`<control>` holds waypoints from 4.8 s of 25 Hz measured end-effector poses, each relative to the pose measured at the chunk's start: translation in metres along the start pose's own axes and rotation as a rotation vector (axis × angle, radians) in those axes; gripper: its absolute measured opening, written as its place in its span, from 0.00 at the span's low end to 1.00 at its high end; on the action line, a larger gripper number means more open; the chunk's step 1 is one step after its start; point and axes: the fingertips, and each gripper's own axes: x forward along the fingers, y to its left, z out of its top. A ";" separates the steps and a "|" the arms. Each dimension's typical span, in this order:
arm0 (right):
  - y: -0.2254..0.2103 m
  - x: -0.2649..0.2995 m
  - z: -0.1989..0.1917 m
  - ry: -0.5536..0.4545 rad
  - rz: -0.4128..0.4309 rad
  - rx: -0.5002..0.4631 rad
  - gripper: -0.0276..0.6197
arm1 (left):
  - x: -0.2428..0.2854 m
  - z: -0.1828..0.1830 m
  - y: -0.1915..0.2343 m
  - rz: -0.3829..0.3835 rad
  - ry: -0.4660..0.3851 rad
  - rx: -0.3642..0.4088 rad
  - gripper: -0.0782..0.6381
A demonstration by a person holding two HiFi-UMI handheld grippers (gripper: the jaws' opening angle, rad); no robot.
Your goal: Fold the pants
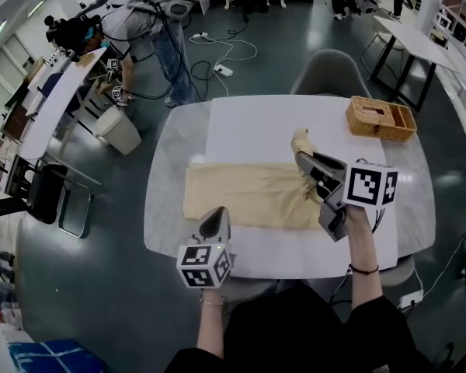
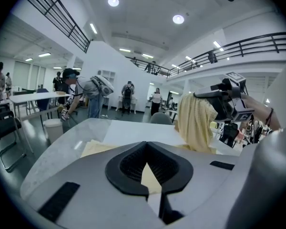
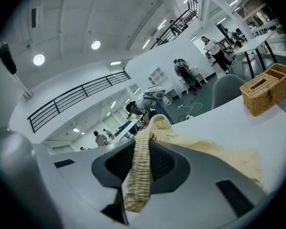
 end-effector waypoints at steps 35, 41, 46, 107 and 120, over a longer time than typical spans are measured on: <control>0.073 0.123 -0.020 0.103 0.280 0.123 0.17 | -0.008 0.009 0.039 0.169 0.022 -0.058 0.13; 0.080 0.159 -0.044 0.137 0.225 0.112 0.17 | -0.013 0.010 0.071 0.142 0.025 -0.061 0.13; 0.090 0.189 -0.066 0.170 0.204 0.109 0.17 | -0.018 0.004 0.101 0.135 0.037 -0.081 0.13; 0.044 0.330 -0.235 0.406 -0.072 0.176 0.31 | -0.008 -0.053 0.177 0.102 0.137 -0.203 0.13; 0.048 0.302 -0.209 0.312 -0.039 0.145 0.32 | -0.011 -0.038 0.171 0.063 0.100 -0.172 0.13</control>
